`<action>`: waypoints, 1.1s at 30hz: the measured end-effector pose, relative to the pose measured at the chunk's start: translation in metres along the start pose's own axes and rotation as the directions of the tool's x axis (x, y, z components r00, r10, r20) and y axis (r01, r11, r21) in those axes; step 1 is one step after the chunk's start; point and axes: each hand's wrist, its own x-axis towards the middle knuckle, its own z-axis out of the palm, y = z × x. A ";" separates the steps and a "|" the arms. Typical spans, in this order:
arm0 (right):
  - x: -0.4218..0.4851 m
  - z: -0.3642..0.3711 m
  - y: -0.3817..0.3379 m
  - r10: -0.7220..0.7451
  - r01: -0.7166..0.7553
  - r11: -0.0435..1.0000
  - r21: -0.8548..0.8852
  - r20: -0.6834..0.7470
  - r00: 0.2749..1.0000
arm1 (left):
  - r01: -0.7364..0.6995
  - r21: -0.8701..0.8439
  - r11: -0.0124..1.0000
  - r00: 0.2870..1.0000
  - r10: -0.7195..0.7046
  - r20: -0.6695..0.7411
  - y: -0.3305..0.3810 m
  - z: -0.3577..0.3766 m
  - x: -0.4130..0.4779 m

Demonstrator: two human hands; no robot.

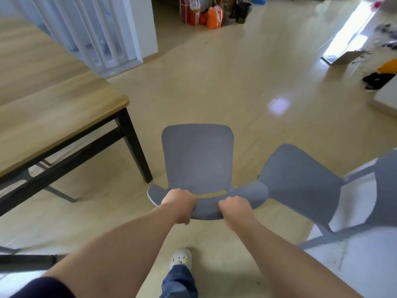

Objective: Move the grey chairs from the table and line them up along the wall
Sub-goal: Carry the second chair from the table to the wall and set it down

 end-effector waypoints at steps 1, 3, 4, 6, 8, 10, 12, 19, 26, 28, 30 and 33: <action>-0.014 0.010 0.001 0.015 -0.015 1.000 -0.012 0.010 1.000 | -0.013 -0.007 1.000 1.000 0.013 0.010 0.015 0.003 -0.008; -0.038 0.025 0.006 0.045 -0.044 0.998 -0.032 0.012 0.999 | -0.024 -0.025 0.999 0.999 0.025 0.023 0.043 0.005 -0.023; -0.050 0.033 0.009 0.061 -0.061 0.998 -0.031 -0.008 0.998 | -0.031 -0.031 0.999 0.999 0.032 0.031 0.057 0.006 -0.033; -0.077 0.046 0.015 0.079 -0.079 0.997 -0.010 -0.036 0.996 | -0.049 -0.057 0.997 0.998 0.050 0.023 0.084 0.008 -0.049; -0.098 0.055 0.021 0.103 -0.104 0.995 -0.010 -0.043 0.994 | -0.055 -0.086 0.995 0.998 0.054 -0.014 0.104 0.013 -0.057; -0.121 0.063 0.027 0.130 -0.130 0.992 0.007 -0.045 0.991 | -0.058 -0.116 0.992 0.997 0.052 -0.048 0.124 0.018 -0.069; -0.135 0.070 0.031 0.155 -0.153 0.988 0.034 -0.042 0.987 | -0.054 -0.162 0.985 0.996 0.042 -0.082 0.135 0.025 -0.074; -0.153 0.092 0.028 0.312 -0.277 0.916 0.290 -0.082 0.946 | -0.101 -0.253 0.962 0.990 0.074 -0.116 0.143 0.032 -0.079; -0.155 0.097 0.023 0.552 -0.398 0.731 0.555 -0.138 0.822 | -0.185 -0.131 0.974 0.978 0.168 -0.125 0.144 0.021 -0.073; -0.156 0.085 0.033 0.591 -0.409 0.673 0.616 -0.115 0.799 | -0.187 -0.125 0.974 0.975 0.168 -0.146 0.148 0.016 -0.067; -0.159 0.082 0.044 0.636 -0.448 0.613 0.650 -0.070 0.769 | -0.188 -0.128 0.974 0.972 0.165 -0.168 0.159 0.010 -0.060; -0.161 0.094 0.045 0.694 -0.455 0.434 0.777 0.034 0.719 | -0.191 -0.143 0.971 0.970 0.164 -0.182 0.177 0.005 -0.055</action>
